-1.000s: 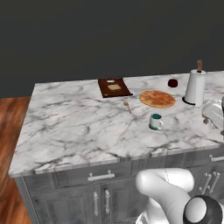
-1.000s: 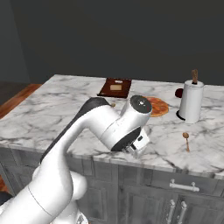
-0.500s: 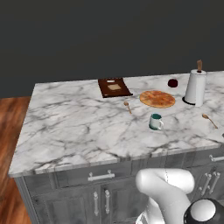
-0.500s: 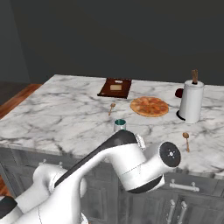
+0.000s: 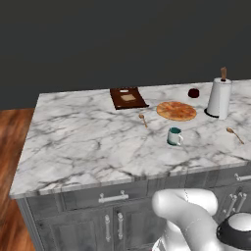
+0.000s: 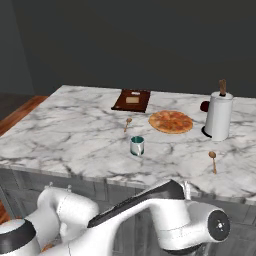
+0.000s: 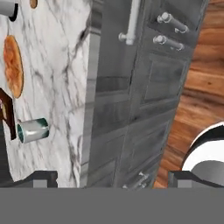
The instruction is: Take the pizza cutter from the drawer on the right and place it on the dining counter for cutting.
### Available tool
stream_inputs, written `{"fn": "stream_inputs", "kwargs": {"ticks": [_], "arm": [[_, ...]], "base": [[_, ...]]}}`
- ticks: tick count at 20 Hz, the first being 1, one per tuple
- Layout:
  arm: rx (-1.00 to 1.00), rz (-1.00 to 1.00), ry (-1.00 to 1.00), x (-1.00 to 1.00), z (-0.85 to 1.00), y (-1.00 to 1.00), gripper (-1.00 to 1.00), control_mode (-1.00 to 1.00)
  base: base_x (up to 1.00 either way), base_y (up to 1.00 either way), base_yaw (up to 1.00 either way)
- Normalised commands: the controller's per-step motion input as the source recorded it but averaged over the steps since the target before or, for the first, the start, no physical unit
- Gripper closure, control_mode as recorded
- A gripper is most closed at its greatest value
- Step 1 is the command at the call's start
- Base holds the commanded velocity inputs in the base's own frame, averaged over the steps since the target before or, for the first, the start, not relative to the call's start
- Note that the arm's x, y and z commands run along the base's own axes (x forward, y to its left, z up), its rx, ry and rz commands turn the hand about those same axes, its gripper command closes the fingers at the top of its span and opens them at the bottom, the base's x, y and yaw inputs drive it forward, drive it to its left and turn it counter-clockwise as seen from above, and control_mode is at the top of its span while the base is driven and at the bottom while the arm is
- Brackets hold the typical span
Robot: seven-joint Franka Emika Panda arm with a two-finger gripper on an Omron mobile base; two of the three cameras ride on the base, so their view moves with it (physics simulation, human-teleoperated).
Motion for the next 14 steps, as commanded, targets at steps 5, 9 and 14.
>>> {"fn": "stream_inputs", "kwargs": {"ticks": [5,9,14], "arm": [[0.14,-0.16,-0.11,0.0,-0.7,-0.72,-1.0,-1.0],[0.12,-0.09,-0.15,0.04,-0.59,-0.5,-1.0,-1.0],[0.04,-0.07,-0.12,0.26,-0.36,-0.29,-1.0,-1.0]], "base": [[0.0,0.0,0.0],[0.0,0.0,0.0],[0.0,0.0,0.0]]}}
